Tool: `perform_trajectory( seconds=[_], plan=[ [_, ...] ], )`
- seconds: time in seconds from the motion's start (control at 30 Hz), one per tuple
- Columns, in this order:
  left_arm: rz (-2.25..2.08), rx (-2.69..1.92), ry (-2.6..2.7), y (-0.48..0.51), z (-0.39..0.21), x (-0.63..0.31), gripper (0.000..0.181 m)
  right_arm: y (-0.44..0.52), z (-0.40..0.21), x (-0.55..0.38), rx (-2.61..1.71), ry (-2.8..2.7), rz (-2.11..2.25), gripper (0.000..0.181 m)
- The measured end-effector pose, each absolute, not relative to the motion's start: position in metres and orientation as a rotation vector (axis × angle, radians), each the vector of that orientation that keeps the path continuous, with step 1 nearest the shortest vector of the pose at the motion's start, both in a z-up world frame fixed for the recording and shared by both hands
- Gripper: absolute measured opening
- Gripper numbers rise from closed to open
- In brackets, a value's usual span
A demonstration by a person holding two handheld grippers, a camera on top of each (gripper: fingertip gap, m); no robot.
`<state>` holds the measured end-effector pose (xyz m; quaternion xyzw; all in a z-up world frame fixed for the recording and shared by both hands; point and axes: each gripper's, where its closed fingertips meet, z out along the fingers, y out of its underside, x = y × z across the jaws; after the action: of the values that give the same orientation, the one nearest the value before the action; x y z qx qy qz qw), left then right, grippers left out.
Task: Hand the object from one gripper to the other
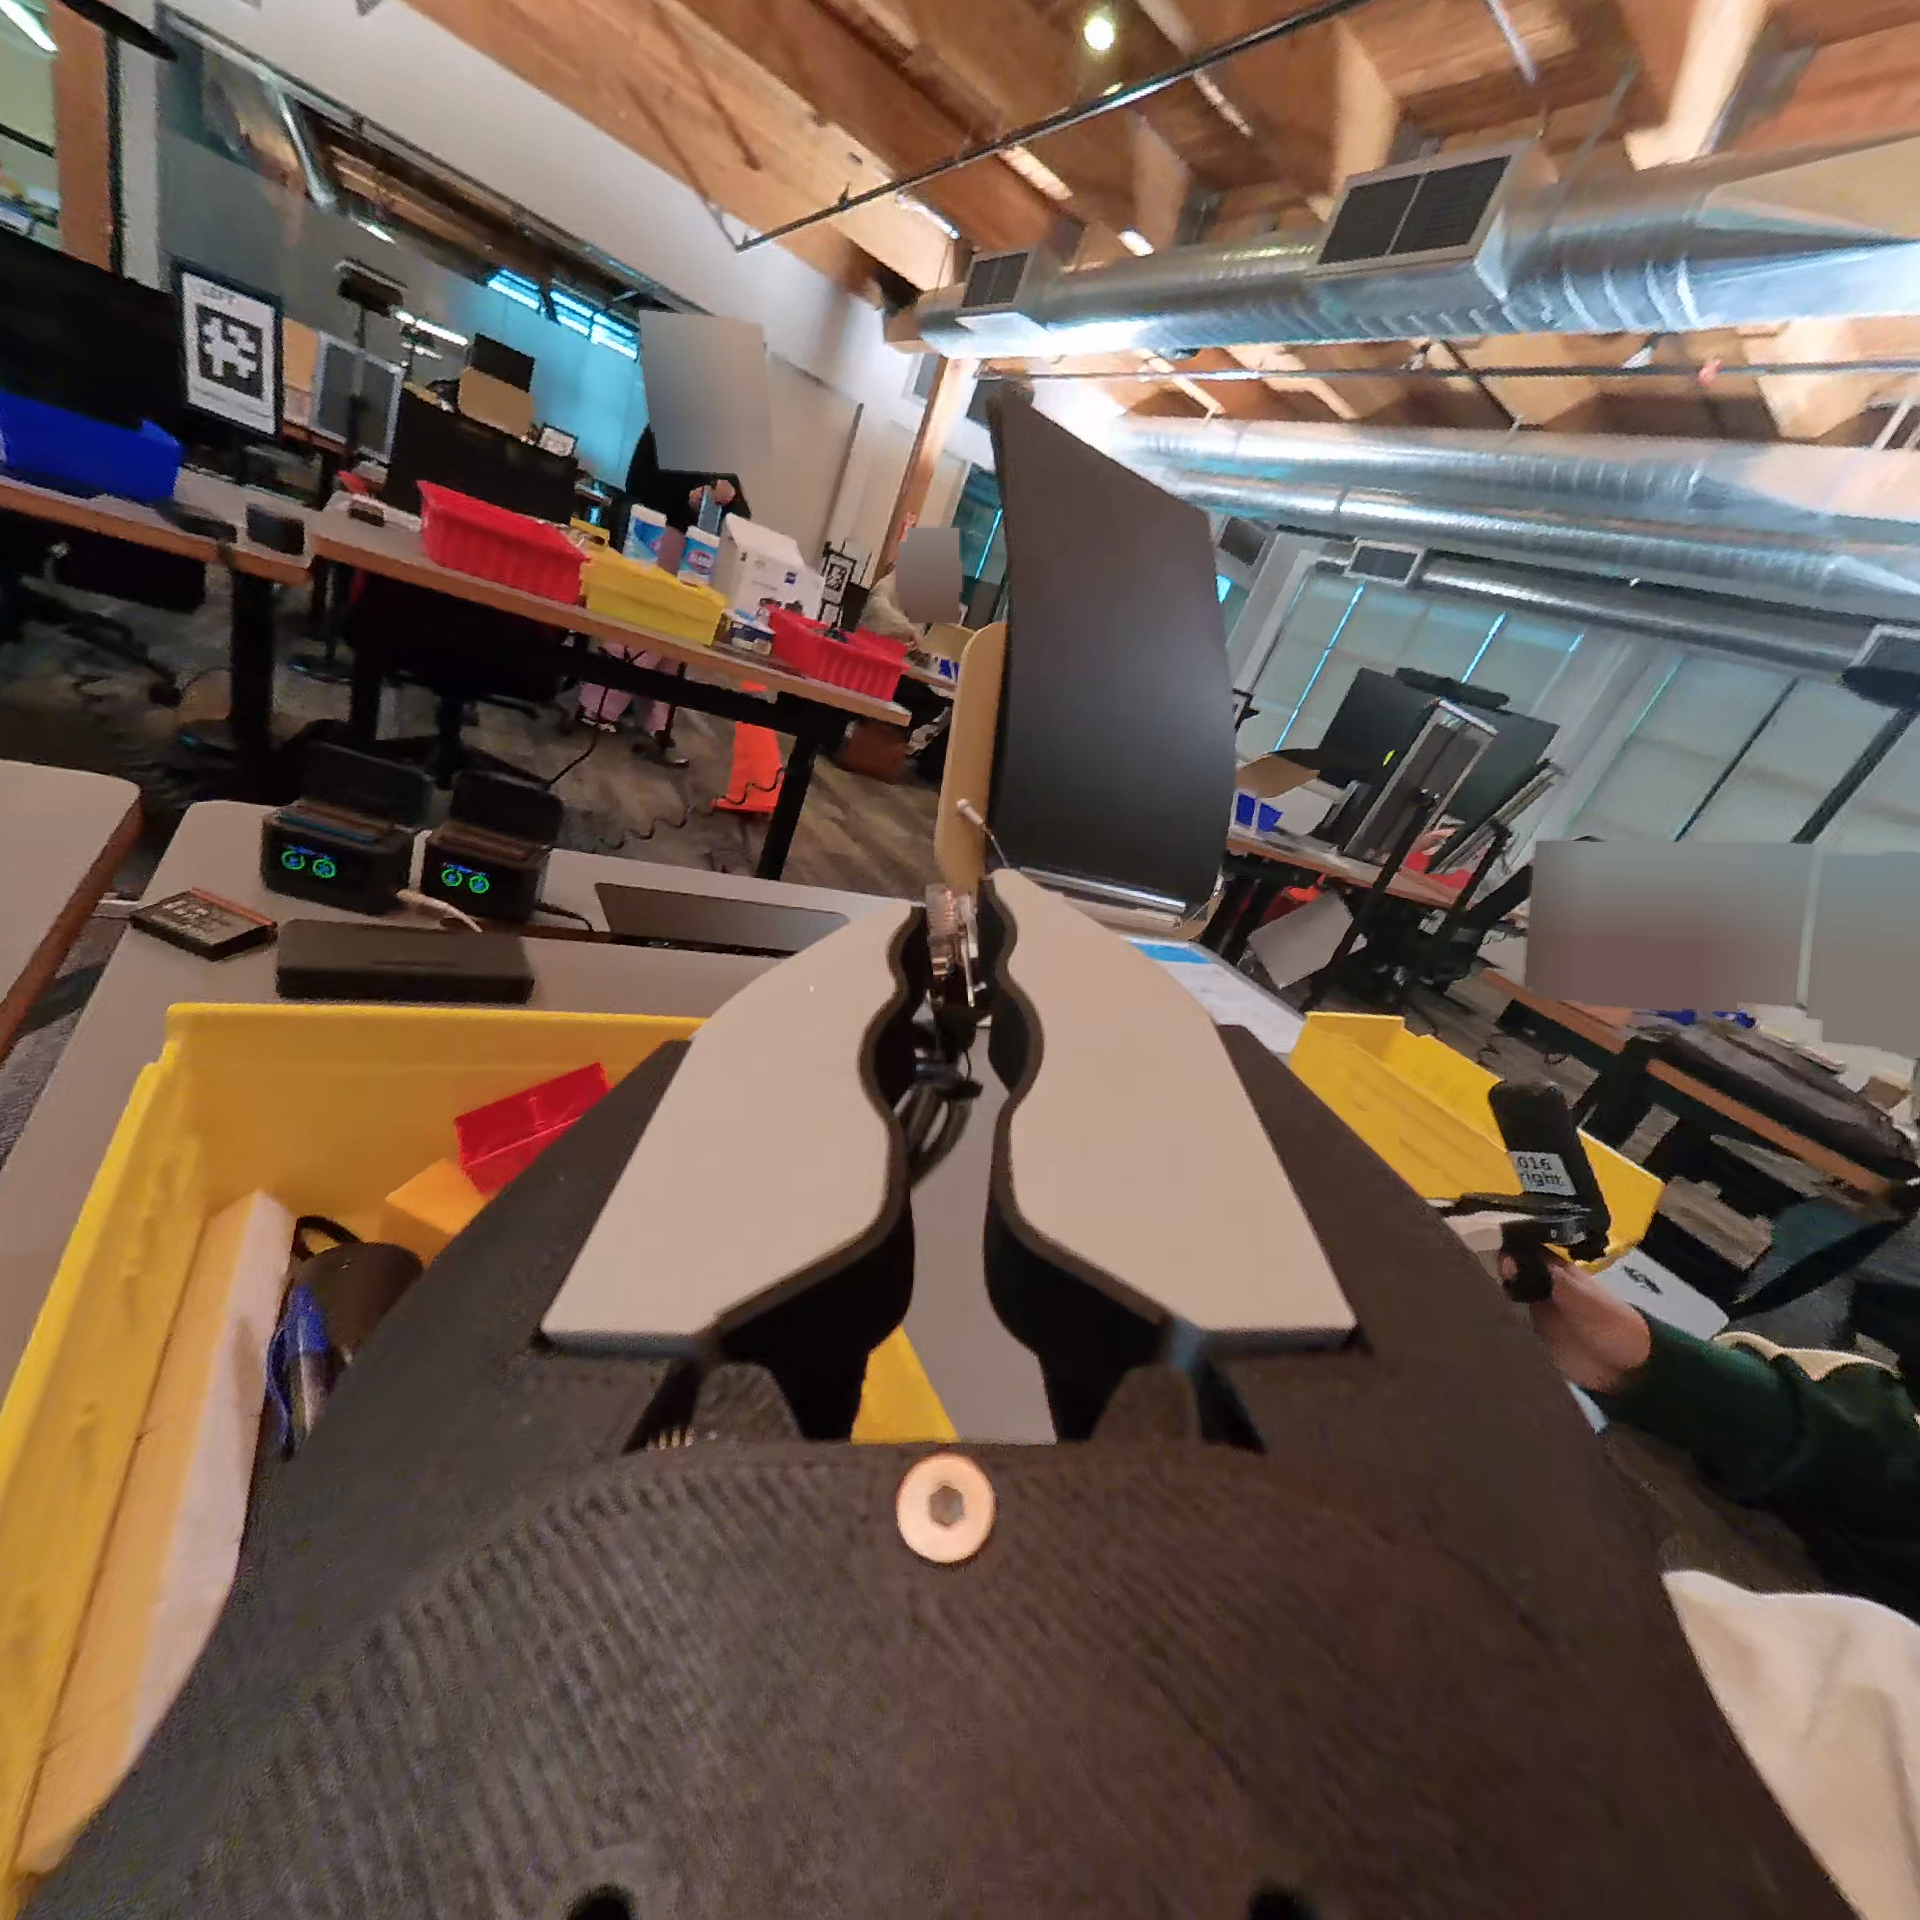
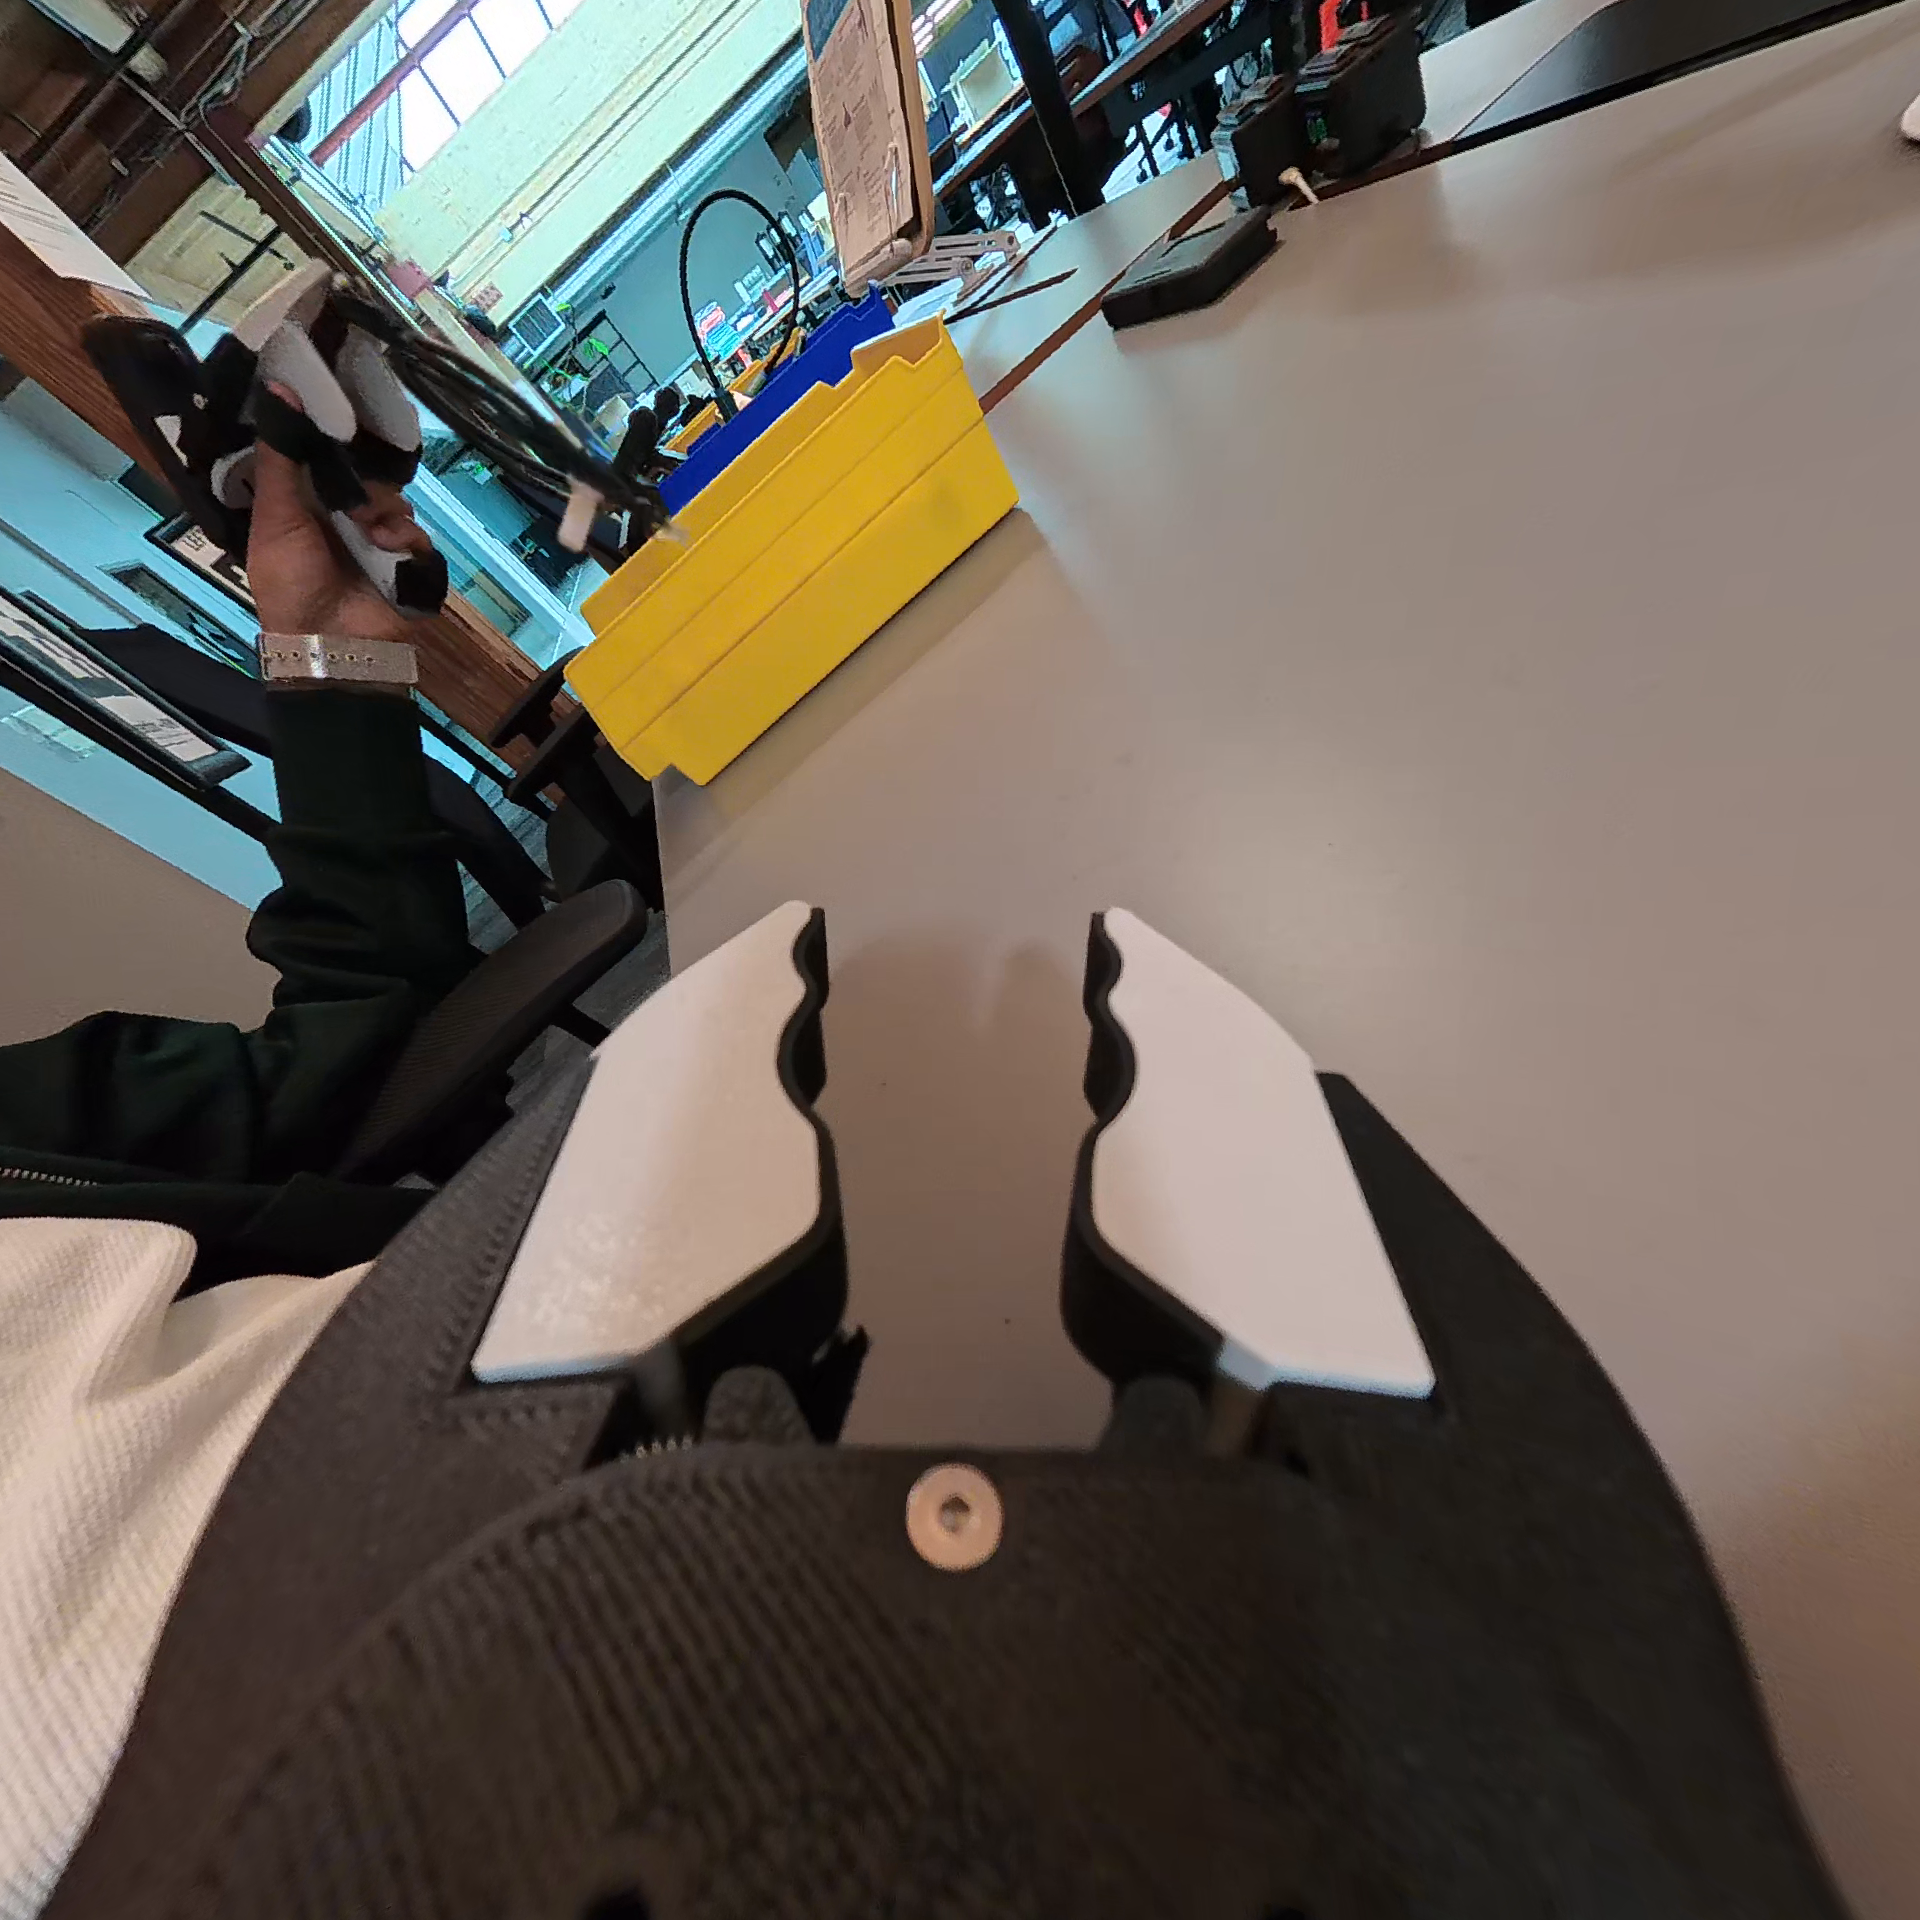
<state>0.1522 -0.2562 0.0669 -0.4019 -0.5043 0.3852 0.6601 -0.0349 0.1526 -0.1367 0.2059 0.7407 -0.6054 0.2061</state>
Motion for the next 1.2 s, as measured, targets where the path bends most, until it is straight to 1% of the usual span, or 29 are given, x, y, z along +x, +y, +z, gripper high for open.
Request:
perform_trajectory(
  seconds=[0.13,0.37,0.47,0.53,0.7,0.9,1.03,1.1,1.2],
  plan=[
    [0.930,-0.938,-1.234,-0.273,0.053,0.142,0.008,0.153,-0.137,-0.034,0.571,2.063,-1.686,0.048],
    [0.833,-0.954,-1.199,-0.266,0.053,0.121,0.008,0.152,-0.137,-0.035,0.582,2.052,-1.685,0.048],
    [0.804,-1.085,-1.344,-0.271,0.030,0.103,0.008,0.152,-0.136,-0.034,0.581,2.047,-1.683,0.048],
    [0.845,-1.106,-1.368,-0.276,0.025,0.094,0.008,0.153,-0.136,-0.034,0.579,2.047,-1.684,0.048],
    [0.708,-1.087,-1.287,-0.256,0.024,0.074,0.008,0.152,-0.137,-0.034,0.580,2.044,-1.679,0.048],
    [0.708,-1.181,-1.297,-0.240,0.011,0.055,0.009,0.152,-0.136,-0.034,0.581,2.043,-1.683,0.048],
    [0.584,-1.269,-1.305,-0.222,-0.005,0.046,0.010,0.152,-0.137,-0.033,0.582,2.037,-1.674,0.049],
    [0.635,-1.247,-1.290,-0.224,0.000,0.045,0.010,0.152,-0.136,-0.033,0.580,2.040,-1.679,0.048],
    [0.725,-1.158,-1.222,-0.229,0.023,0.057,0.009,0.153,-0.136,-0.034,0.583,2.040,-1.682,0.048]
  ],
)
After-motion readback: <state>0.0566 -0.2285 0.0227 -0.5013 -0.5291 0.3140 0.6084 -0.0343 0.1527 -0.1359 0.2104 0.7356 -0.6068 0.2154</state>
